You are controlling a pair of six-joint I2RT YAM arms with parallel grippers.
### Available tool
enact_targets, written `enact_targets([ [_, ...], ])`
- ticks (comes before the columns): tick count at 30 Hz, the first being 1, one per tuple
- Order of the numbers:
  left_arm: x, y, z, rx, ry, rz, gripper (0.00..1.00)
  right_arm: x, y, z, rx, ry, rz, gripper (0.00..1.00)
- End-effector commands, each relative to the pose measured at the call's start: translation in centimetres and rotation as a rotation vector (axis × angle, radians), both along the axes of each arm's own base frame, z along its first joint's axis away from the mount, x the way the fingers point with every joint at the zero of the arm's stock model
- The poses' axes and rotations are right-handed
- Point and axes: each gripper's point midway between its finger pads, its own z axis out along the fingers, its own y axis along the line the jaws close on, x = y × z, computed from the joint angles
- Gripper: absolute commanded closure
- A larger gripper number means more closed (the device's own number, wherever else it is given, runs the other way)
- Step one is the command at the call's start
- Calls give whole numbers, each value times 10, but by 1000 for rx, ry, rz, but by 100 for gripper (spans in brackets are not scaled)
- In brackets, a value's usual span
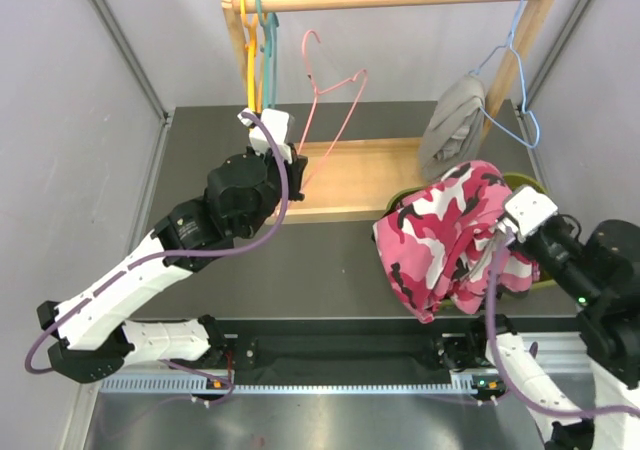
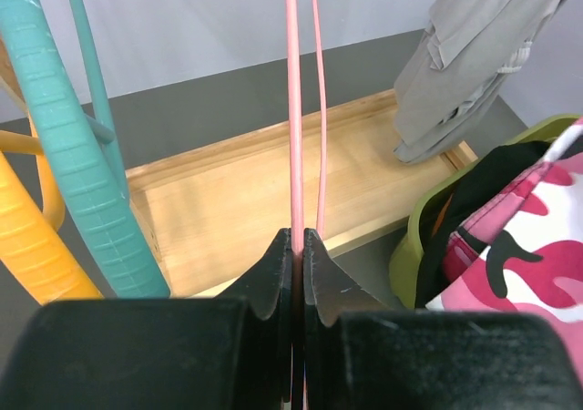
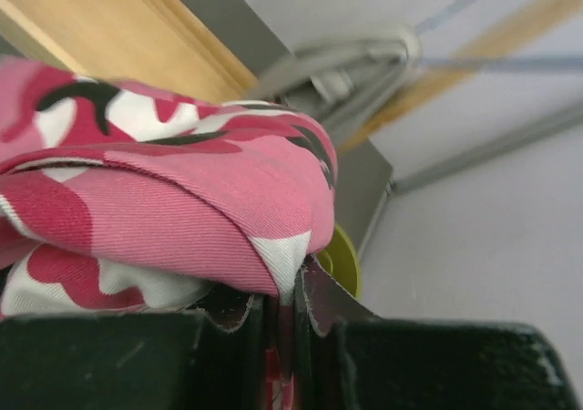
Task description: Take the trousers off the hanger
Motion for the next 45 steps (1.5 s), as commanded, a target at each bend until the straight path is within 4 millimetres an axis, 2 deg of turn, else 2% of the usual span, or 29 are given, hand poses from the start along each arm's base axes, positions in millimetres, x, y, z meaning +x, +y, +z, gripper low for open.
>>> enact_targets([
  [1,-9,9,34,-81,-45,-15,100,28,-55,2,-33,-115,-333,100],
  [2,-9,10,35,-80,-47,-17,100,36,-60,-20,-51,-76,-367,100],
  [4,-10,11,39,-86,-53,-19,100,41,-70,-23,-47,-106,-431,100],
  [5,-11,10,40,-85,-52,-23,100,45,-76,-34,-62,-91,-471,100],
  [7,-12,11,43,-91,-57,-25,100,52,-84,-33,-73,-118,-524,100],
  [13,-16,14,51,-114,-66,-38,100,80,-96,-60,-159,-97,-593,100],
  [15,-18,16,54,-122,-69,-41,100,91,-102,-81,-185,-60,-609,100],
  [16,-19,16,55,-125,-71,-43,100,97,-101,-102,-204,-21,-583,100],
  [18,-20,18,57,-130,-74,-43,100,103,-119,-127,-214,53,-617,100],
  [19,-19,19,57,-131,-76,-37,100,108,-117,-148,-207,99,-572,100],
  [20,-20,21,58,-129,-80,-36,100,109,-132,-166,-200,158,-607,100],
  [22,-19,22,59,-127,-84,-30,100,111,-135,-191,-175,229,-570,100],
  [23,-18,20,59,-120,-84,-29,100,108,-145,-203,-170,268,-592,100],
  [25,-16,19,62,-122,-91,-23,100,104,-148,-216,-180,297,-582,97],
  [27,-14,18,66,-125,-98,-17,100,99,-147,-215,-197,279,-573,87],
  [28,-12,15,67,-128,-103,-17,100,97,-147,-219,-216,277,-564,74],
  [30,-10,13,73,-138,-113,-19,100,93,-147,-213,-235,250,-564,57],
  [32,-5,8,74,-135,-116,-10,100,88,-146,-211,-245,244,-562,46],
  [33,-4,9,79,-143,-124,1,100,87,-145,-208,-247,239,-559,26],
  [35,3,9,82,-143,-133,37,100,82,-141,-204,-246,231,-549,4],
  [36,6,11,86,-150,-143,56,100,82,-138,-200,-242,217,-535,0],
  [39,15,16,99,-167,-171,117,100,76,-130,-188,-225,195,-513,0],
  [41,25,15,100,-167,-165,148,100,72,-126,-185,-218,195,-503,0],
  [42,27,18,109,-187,-174,164,100,71,-124,-178,-217,180,-496,0],
  [44,38,15,105,-175,-154,189,100,67,-122,-176,-219,180,-488,0],
  [45,41,17,112,-191,-159,197,100,66,-121,-173,-224,173,-484,0],
])
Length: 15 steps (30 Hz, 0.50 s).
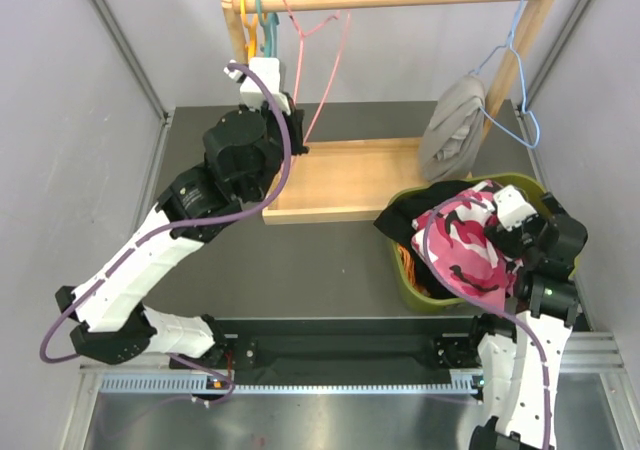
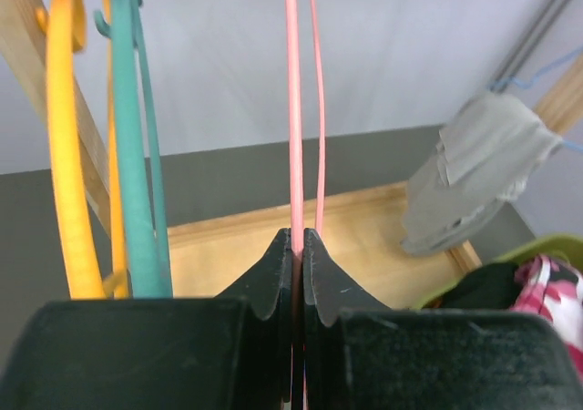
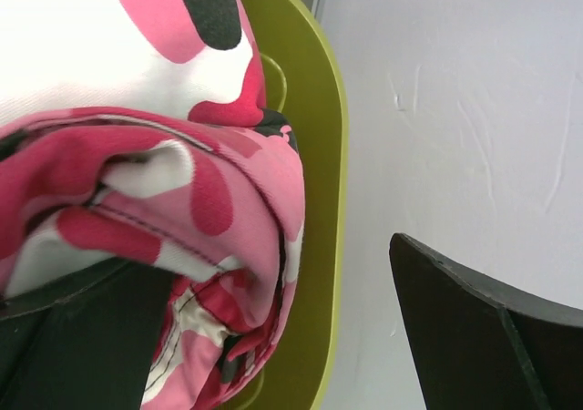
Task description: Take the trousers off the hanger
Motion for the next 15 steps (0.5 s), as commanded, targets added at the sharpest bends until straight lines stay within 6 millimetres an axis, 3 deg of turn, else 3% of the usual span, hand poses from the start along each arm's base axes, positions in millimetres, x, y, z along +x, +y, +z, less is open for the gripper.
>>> enact_targets([
  [1,14,9,38,-121,-55,68,100,-7,16,14,22,-21,72,0],
  [2,20,15,42,-134,-55,86,100,-7,17,15,16,-25,75,0],
  [4,31,7,32,-140,-14,63,100,-7,18,12,19,-21,83,0],
  [6,49,21,27,-157,20,87,100,-8,19,11,23,-23,85,0],
  [7,55,13,21,-182,52,46,100,-8,20,9,28,-19,87,0],
  [9,70,22,9,-186,85,56,100,-8,21,10,34,-25,90,0],
  [14,75,16,-23,-167,158,24,100,-10,23,7,37,-23,97,0],
  [15,72,18,-23,-171,155,21,100,-11,24,7,36,-23,99,0],
])
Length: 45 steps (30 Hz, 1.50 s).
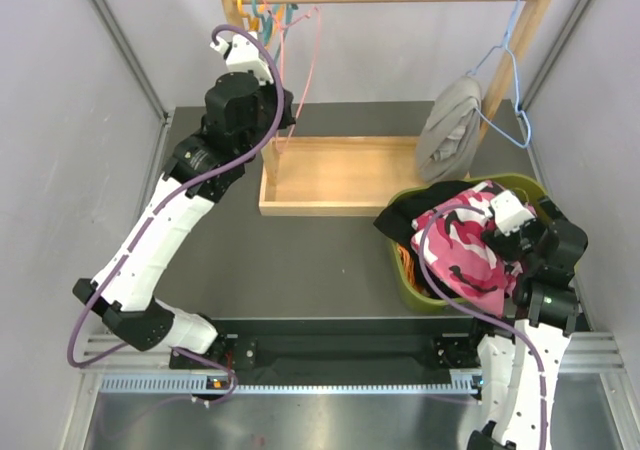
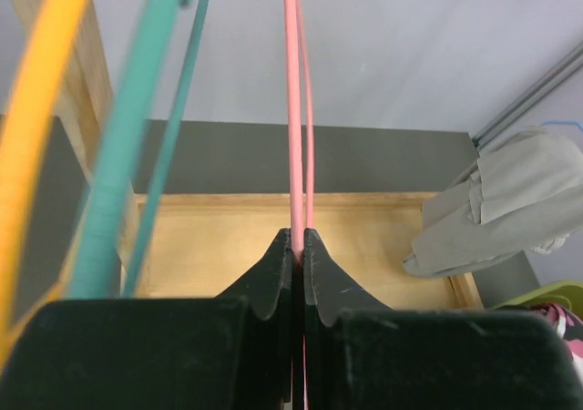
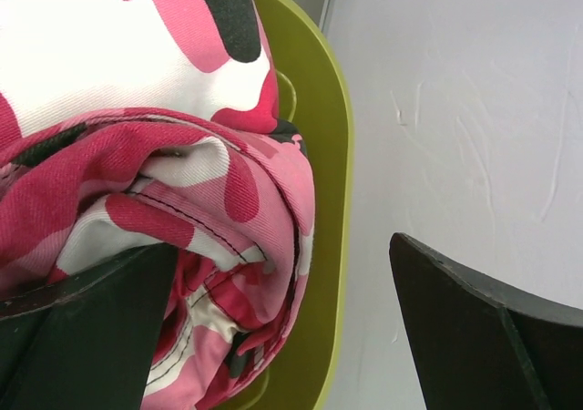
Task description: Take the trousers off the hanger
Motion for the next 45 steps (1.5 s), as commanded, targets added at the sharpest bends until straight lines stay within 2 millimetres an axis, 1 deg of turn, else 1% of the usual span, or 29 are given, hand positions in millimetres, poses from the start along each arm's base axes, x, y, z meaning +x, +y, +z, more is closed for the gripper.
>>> enact_targets([
  [1,-7,-9,-8,-44,27,-60,100,-3,11,0,31,2,46,0],
  [5,-10,-7,-17,-30,43,-66,100,-5,13,5,31,-3,51,0],
  [7,-11,-7,-19,-22,49,-72,100,-6,13,12,30,-16,51,0],
  [9,-14,-7,-21,-16,55,-78,96,-8,14,19,28,-26,50,0],
  [10,-14,-7,-20,-15,55,-82,88,-8,14,22,26,-32,50,0],
  [13,-20,-4,-13,-23,38,-90,74,-12,13,32,5,-40,46,0],
  [14,-22,-3,-9,-26,31,-92,63,-13,11,34,-20,-38,46,0],
  [17,-32,1,4,-40,11,-108,44,-17,-3,44,-113,-30,-1,0],
  [21,-47,7,17,-52,-14,-138,32,-20,-14,56,-207,-16,-21,0],
  [22,-50,7,18,-51,-17,-146,30,-22,-14,57,-216,-8,-18,0],
  [23,-54,7,20,-53,-22,-163,29,-23,-14,63,-230,-12,-16,0],
  [25,-67,12,28,-59,-46,-185,25,-24,-12,67,-230,-4,-7,0],
  [26,-70,11,26,-50,-45,-201,24,-27,-10,74,-230,-11,-4,0],
  [27,-79,12,32,-51,-65,-232,19,-27,-8,77,-224,-19,7,0],
  [29,-87,14,30,-39,-68,-255,16,-32,0,93,-203,-50,25,0],
  [30,-96,17,34,-33,-88,-274,15,-30,8,96,-175,-57,60,0],
  [31,-99,19,32,-26,-88,-278,12,-30,13,100,-143,-65,72,0],
  [32,-106,24,35,-28,-101,-278,12,-33,23,110,-115,-78,109,0],
  [33,-109,26,34,-20,-108,-285,12,-31,26,110,-87,-68,123,0],
  [34,-111,26,28,-9,-99,-292,11,-31,31,112,-48,-69,132,0],
  [35,-118,31,30,-13,-117,-296,11,-32,36,120,-30,-82,146,0],
  [36,-121,31,30,-10,-129,-307,11,-30,43,116,13,-59,180,0],
  [37,-123,29,19,2,-116,-326,11,-30,48,117,49,-62,186,0],
  [38,-129,32,20,0,-134,-334,11,-29,54,121,74,-69,209,0],
  [39,-131,33,20,4,-146,-339,11,-28,56,119,96,-61,213,0],
  [40,-132,31,9,15,-133,-353,11,-28,58,120,126,-62,213,0],
  [42,-140,32,9,17,-156,-375,11,-27,59,124,150,-74,203,0],
  [43,-141,30,4,19,-158,-390,11,-26,58,126,178,-87,186,0],
  [45,-153,26,4,11,-185,-452,11,-24,56,132,196,-101,160,0],
])
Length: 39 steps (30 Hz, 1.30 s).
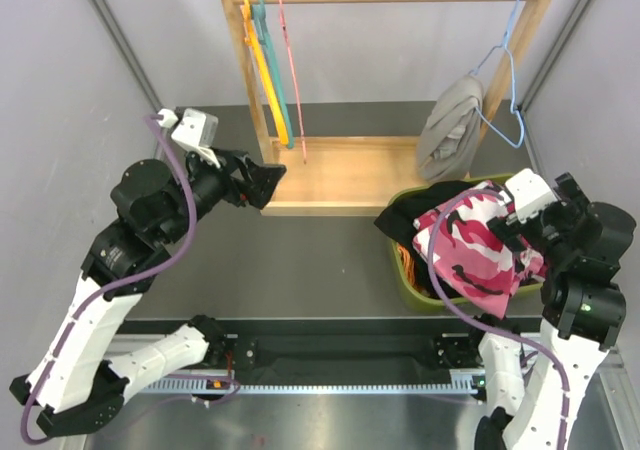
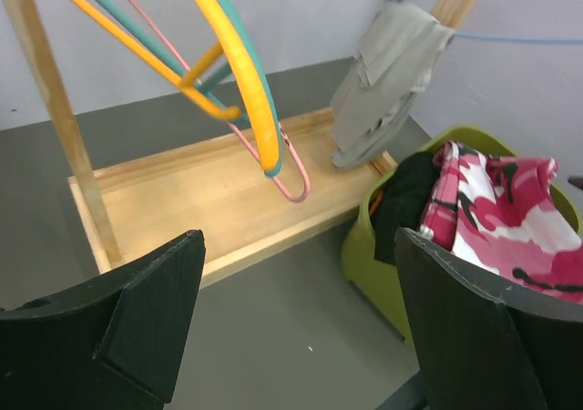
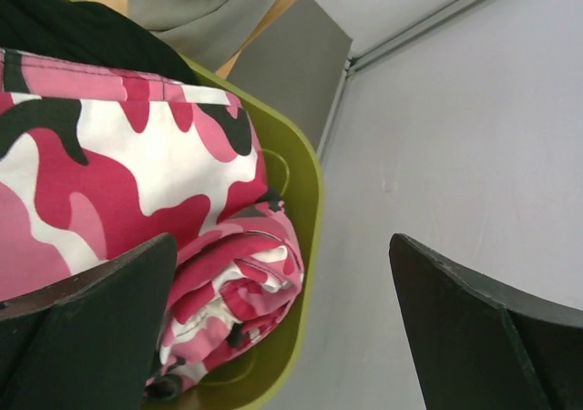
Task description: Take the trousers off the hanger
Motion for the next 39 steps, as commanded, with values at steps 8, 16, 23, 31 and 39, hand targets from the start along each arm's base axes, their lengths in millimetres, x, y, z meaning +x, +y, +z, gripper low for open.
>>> enact_targets([
  [8,-23,-21,-13,-19,-122,-190,10,1,18,45,175,-86,7,0],
  [16,-27,-32,-30,-25,-126,-254,11,7,21,52,252,-99,-2,0],
  [23,-35,-47,-36,-18,-144,-359,11,10,12,62,287,-127,-72,0],
  [31,-38,-51,-50,7,-164,-394,11,17,-38,83,394,-279,-394,3],
  [39,-36,-50,-75,41,-160,-392,11,45,-65,136,521,-427,-517,9],
])
